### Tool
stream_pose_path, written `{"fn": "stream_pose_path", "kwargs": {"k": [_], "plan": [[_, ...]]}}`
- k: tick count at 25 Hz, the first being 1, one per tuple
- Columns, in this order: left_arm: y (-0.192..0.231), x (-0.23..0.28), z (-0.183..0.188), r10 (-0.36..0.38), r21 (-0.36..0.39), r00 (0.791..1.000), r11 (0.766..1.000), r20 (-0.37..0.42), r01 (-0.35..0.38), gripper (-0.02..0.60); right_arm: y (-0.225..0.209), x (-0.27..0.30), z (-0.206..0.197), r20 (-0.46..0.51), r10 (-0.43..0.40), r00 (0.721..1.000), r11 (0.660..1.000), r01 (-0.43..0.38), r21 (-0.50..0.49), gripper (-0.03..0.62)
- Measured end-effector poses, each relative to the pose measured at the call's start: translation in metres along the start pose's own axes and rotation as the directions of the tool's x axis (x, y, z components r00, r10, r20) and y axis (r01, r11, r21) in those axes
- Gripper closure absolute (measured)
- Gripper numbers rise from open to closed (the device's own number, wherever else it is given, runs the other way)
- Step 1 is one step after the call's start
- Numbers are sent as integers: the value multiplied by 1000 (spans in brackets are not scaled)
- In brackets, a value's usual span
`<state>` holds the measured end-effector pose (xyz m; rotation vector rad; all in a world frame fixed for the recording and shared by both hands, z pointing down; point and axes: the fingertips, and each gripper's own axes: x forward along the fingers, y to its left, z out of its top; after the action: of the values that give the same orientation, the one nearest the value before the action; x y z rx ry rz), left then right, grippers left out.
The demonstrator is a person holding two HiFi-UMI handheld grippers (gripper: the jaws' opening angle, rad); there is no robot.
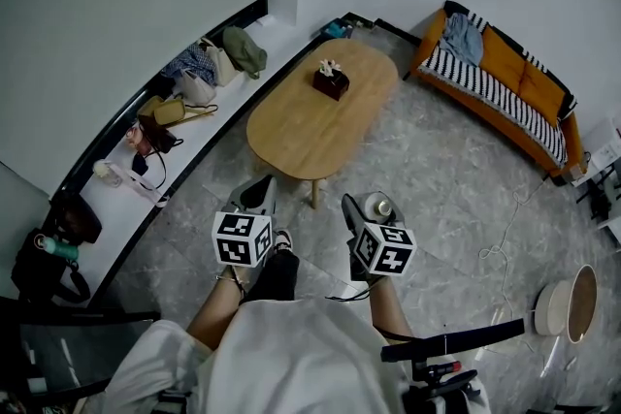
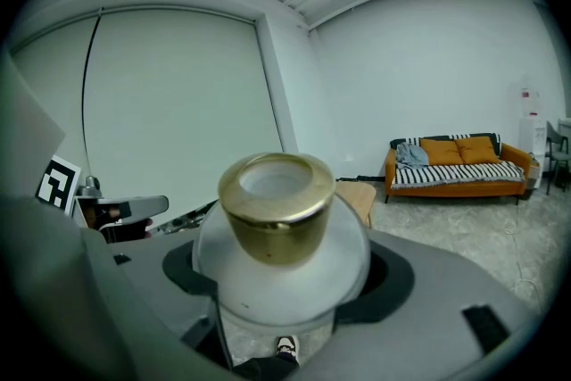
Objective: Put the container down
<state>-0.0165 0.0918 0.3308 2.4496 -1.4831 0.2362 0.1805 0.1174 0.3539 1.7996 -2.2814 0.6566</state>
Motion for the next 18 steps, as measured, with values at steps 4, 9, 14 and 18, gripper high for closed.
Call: {"fn": "stream_pose_path", "kwargs": {"k": [4,9,14,18], "plan": [[10,22,2,-9,-4,1000,1000,1,9,574,-8,20,5,-4,-14,1000,1000,14,3,238],[26,53,16,-10,-21,1000,1000,23,10,574,-16,47,23,15,-15,1000,1000,16,-5,238],[40,91,24,-23,-31,1000,999,16,23,574,-29,80,39,13,-31,999,1000,31,-1,238],[54,125,33,-29,-51,1000,998,8,30,574,-39,106,54,0,-41,999,999,41,-4,238]]}}
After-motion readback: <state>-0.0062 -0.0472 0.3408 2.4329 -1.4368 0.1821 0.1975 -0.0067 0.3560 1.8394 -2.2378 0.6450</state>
